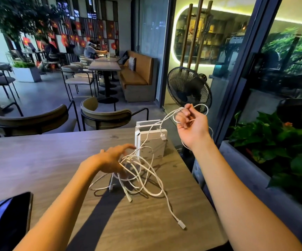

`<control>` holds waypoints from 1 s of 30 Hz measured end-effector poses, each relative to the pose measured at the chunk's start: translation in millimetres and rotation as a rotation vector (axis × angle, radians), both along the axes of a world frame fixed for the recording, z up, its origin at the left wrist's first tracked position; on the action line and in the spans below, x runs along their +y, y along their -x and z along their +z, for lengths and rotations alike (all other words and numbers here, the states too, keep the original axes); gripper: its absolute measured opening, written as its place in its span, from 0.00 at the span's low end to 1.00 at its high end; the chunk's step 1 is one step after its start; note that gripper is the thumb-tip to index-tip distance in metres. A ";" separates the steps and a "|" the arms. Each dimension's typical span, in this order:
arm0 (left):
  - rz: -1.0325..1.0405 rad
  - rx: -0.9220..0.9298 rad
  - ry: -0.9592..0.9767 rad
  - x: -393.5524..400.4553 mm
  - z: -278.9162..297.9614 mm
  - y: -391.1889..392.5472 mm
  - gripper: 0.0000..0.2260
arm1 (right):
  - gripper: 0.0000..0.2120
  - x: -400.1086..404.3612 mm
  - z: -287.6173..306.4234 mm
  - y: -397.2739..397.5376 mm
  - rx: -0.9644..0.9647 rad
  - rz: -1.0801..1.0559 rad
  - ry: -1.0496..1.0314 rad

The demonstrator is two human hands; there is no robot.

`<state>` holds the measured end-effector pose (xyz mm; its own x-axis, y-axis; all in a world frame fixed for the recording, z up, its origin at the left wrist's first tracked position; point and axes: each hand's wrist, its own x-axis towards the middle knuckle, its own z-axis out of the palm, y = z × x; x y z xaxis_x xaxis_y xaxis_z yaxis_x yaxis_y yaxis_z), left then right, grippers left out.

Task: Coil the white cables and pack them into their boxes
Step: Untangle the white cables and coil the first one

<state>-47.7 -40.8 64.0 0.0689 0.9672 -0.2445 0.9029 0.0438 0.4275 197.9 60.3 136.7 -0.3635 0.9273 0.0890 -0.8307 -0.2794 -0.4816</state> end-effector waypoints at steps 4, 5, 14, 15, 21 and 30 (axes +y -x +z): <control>-0.182 -0.327 0.111 -9.0 25.7 -16.7 0.45 | 0.15 -2.8 2.8 8.9 -0.013 0.065 -0.010; -0.234 -0.401 0.119 -9.8 31.8 -21.3 0.43 | 0.15 -4.9 2.8 12.2 -0.040 0.083 -0.013; -0.062 -0.363 -0.326 2.4 36.2 -28.2 0.10 | 0.09 -13.3 -23.2 14.6 -0.646 0.168 -0.092; -0.042 -0.383 -0.404 1.8 36.7 -29.2 0.09 | 0.07 -14.6 -27.1 13.9 -0.716 0.214 -0.130; 0.065 -0.515 -0.871 6.1 36.0 -47.7 0.05 | 0.09 -38.0 -42.7 31.7 -0.950 0.613 -0.408; 0.180 -0.761 -0.819 9.3 17.4 -45.8 0.12 | 0.14 -45.3 -38.9 48.1 -0.814 0.242 -0.331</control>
<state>-1.9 -31.5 81.4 -0.2267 0.8280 0.5129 0.4050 -0.3988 0.8227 149.9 15.0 97.8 -0.6122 0.7900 -0.0323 -0.1351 -0.1447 -0.9802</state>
